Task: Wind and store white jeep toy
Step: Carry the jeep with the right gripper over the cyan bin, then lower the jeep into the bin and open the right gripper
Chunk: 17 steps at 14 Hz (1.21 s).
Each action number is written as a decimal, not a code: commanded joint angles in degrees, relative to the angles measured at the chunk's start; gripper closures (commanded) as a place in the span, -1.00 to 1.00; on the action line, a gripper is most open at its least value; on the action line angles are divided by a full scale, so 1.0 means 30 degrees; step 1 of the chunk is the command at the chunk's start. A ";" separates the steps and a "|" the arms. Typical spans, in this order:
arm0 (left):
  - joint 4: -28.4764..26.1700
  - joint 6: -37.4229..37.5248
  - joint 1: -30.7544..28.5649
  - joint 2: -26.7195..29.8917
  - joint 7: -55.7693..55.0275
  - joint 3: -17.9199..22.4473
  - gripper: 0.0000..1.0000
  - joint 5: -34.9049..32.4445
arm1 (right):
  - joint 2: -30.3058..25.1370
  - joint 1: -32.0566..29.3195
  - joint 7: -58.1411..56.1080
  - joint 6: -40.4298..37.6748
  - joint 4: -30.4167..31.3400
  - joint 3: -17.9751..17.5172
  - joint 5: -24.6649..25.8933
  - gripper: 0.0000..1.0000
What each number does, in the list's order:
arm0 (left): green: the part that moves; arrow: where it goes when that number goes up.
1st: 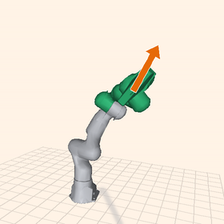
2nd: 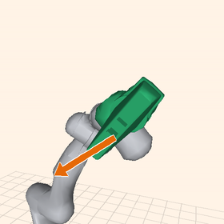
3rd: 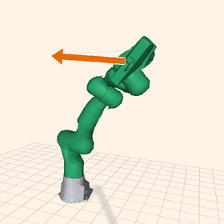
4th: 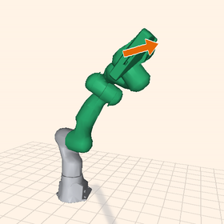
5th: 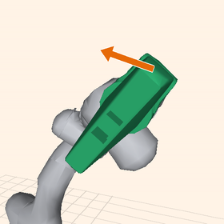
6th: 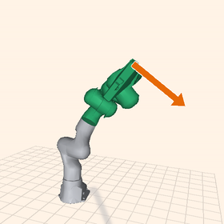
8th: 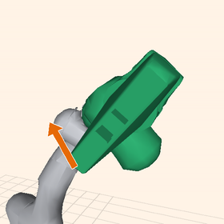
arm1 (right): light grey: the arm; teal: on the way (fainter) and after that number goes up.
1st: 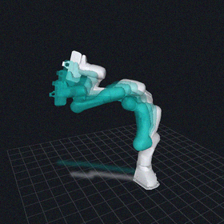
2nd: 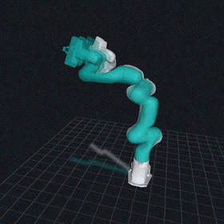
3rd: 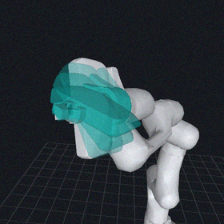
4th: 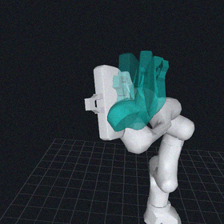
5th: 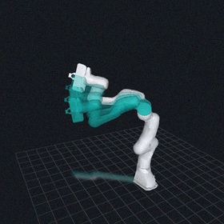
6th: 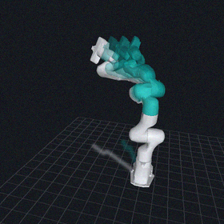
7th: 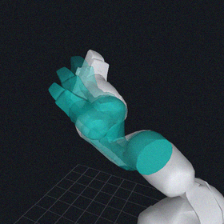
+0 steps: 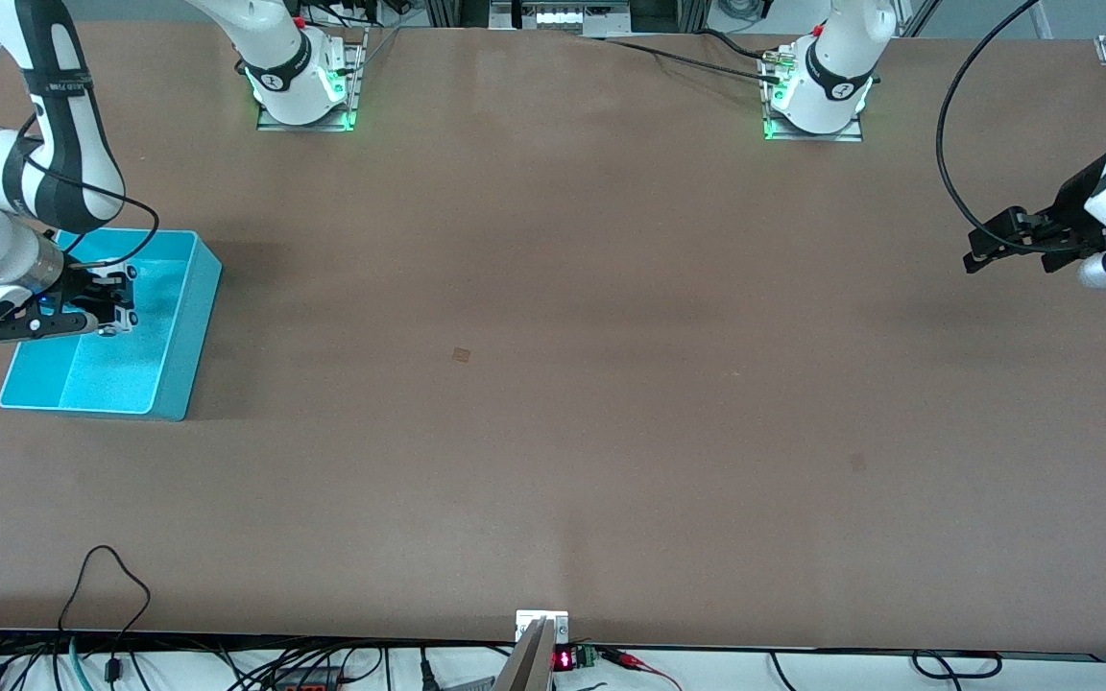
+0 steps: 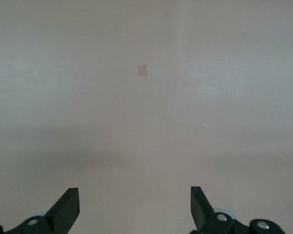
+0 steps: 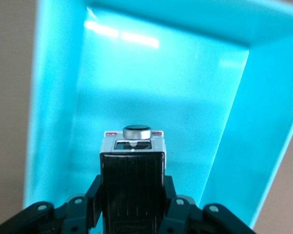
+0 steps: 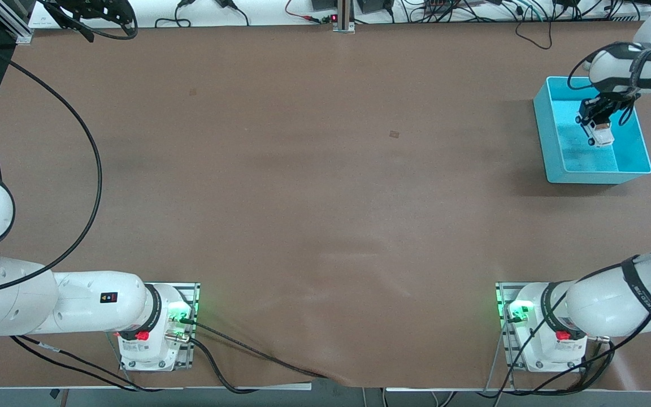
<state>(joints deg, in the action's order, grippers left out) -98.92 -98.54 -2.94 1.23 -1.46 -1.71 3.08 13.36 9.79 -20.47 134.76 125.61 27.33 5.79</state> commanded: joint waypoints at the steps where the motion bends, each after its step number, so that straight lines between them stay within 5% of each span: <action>1: 0.0160 0.0413 0.0130 0.0206 0.0018 0.0189 -1.00 0.0205 | 0.0992 -0.0477 0.1023 0.0839 0.0171 -0.0116 -0.0637 1.00; 10: 0.0131 0.0355 0.0071 0.0147 0.0252 0.0335 -1.00 0.0176 | 0.2576 -0.1095 0.0965 0.1163 0.0171 -0.0174 -0.1781 0.82; 12: 0.0131 0.0442 0.0071 0.0176 0.0224 0.0335 -1.00 0.0176 | 0.2811 -0.1124 0.0936 0.1163 0.0142 -0.0175 -0.1900 0.66; 17: 0.0131 0.0413 0.0071 0.0176 0.0253 0.0306 -1.00 0.0176 | 0.3017 -0.1153 0.0818 0.1075 0.0083 -0.0292 -0.1901 -0.15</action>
<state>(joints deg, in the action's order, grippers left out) -98.92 -98.29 -2.95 1.23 -1.42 -1.13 3.08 22.63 7.03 -17.87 138.03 126.23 27.13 0.85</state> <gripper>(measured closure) 0.000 0.489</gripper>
